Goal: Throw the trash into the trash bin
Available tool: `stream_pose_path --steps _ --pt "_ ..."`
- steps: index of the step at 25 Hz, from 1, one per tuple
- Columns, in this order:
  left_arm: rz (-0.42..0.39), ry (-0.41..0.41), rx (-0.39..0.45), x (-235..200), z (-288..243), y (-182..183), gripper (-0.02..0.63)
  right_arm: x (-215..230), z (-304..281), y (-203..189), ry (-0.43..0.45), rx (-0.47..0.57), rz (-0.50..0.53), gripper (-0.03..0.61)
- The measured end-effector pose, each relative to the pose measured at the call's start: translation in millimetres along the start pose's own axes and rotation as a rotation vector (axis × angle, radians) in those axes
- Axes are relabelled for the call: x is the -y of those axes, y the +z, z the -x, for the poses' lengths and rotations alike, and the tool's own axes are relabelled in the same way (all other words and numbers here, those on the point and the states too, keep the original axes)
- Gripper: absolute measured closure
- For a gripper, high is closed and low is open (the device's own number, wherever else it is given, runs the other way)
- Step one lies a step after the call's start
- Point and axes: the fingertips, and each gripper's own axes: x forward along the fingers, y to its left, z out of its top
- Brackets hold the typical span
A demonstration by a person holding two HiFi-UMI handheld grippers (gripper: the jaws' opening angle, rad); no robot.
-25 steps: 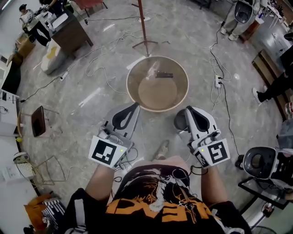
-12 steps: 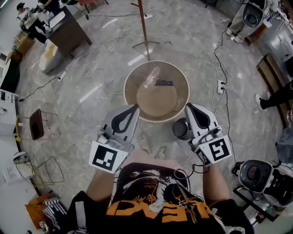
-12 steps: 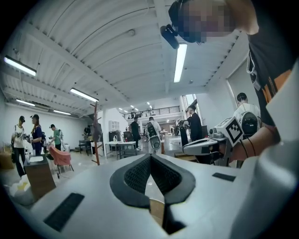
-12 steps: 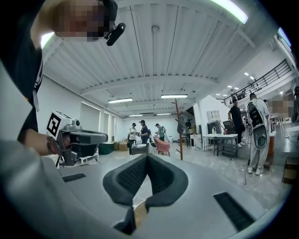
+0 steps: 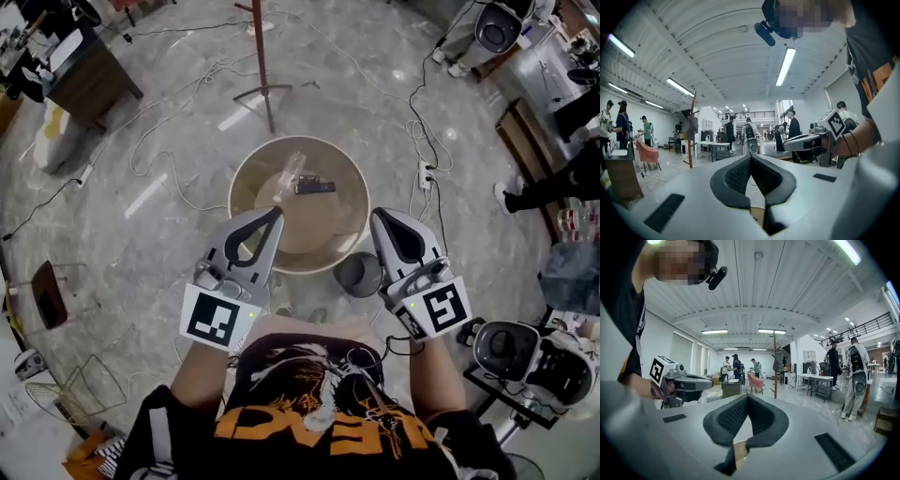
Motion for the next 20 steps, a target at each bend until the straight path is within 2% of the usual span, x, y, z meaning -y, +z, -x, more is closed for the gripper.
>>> stream_pose_path --steps 5,9,12,15,20 --pt "0.013 -0.029 -0.011 -40.6 -15.8 -8.2 0.592 4.1 -41.6 -2.4 -0.025 -0.028 -0.013 0.565" --pt "-0.007 -0.028 -0.032 -63.8 -21.7 -16.2 0.592 6.2 -68.8 -14.3 -0.007 -0.053 -0.03 0.565" --pt "0.008 -0.007 -0.029 -79.9 -23.3 -18.3 0.592 3.9 -84.2 -13.3 0.011 -0.054 -0.026 0.565" --pt "0.01 0.003 -0.019 -90.9 -24.4 -14.0 0.592 3.1 -96.6 -11.3 0.022 -0.054 -0.021 0.565" --pt "-0.012 0.01 -0.052 -97.9 -31.1 -20.1 0.592 10.3 -109.3 -28.4 0.04 -0.074 -0.031 0.565"
